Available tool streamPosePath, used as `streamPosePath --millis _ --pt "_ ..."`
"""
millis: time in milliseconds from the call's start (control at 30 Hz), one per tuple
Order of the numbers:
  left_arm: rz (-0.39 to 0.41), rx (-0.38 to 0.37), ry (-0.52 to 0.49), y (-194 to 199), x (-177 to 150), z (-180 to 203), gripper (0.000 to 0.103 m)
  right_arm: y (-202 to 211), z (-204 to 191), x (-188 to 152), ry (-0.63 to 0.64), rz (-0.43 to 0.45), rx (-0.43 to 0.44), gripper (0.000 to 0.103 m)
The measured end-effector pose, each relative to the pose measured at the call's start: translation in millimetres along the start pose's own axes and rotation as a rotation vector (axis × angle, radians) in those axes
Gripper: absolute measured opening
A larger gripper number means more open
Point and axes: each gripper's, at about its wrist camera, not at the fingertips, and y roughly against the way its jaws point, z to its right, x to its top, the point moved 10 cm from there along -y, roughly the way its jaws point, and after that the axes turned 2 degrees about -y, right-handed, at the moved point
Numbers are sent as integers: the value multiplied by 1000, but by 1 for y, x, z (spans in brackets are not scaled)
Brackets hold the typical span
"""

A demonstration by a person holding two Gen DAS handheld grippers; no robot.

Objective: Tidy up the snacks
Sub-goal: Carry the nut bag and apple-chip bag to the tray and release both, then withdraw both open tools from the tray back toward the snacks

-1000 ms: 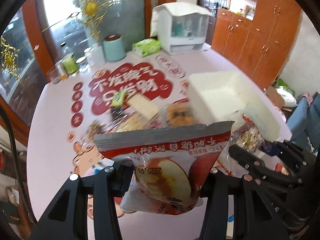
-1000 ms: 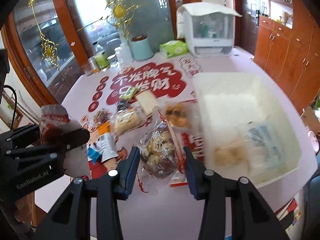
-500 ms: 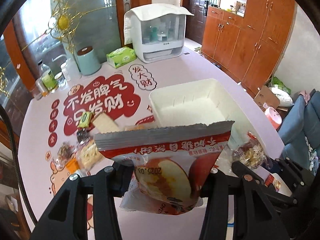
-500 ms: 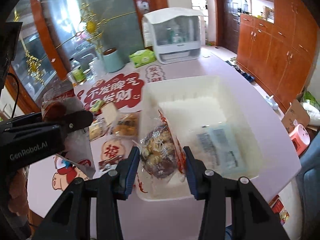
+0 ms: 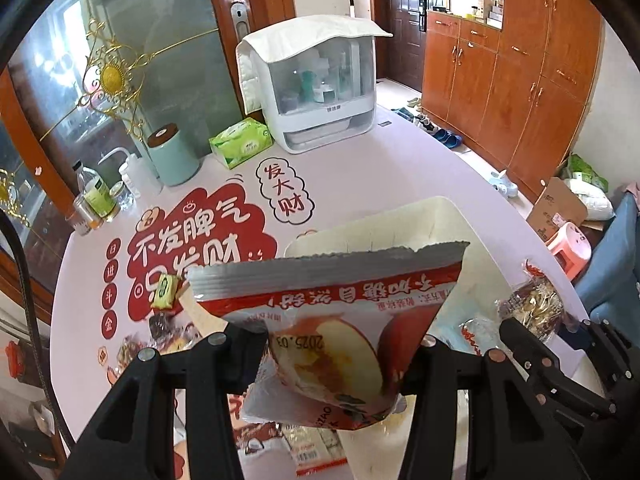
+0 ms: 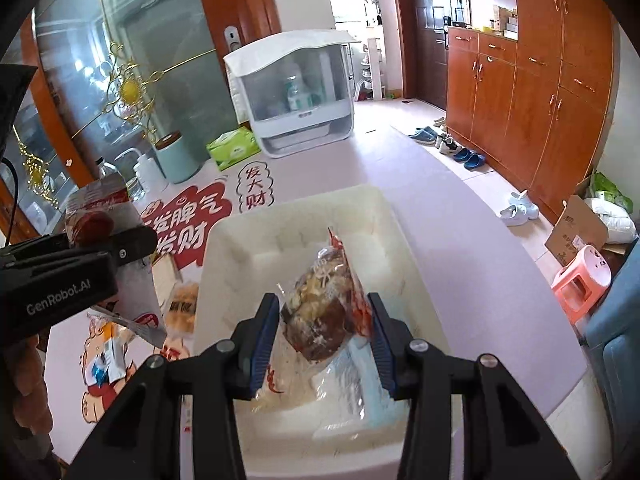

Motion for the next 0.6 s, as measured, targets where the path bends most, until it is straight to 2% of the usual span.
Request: streamPosePath --millis 167,200,300,333,400,467,600 --pt "-2 30 -25 -14 12 9 49 -13 7 16 -5 7 -6 45" --pt "-5 39 -30 -17 14 11 53 -15 9 18 -4 6 -11 45" --pt "-19 71 -39 -23 15 14 90 -18 10 22 5 16 -10 45" --pt "-9 86 -38 -23 15 13 94 -19 11 23 9 20 -11 46" --pt "6 108 -47 -23 15 12 96 -22 12 23 27 15 -27 58" --pt "0 117 -57 -26 14 12 96 -25 14 22 36 15 -39 65" --pt "-15 114 -45 -29 9 9 96 -28 13 17 39 9 -34 67"
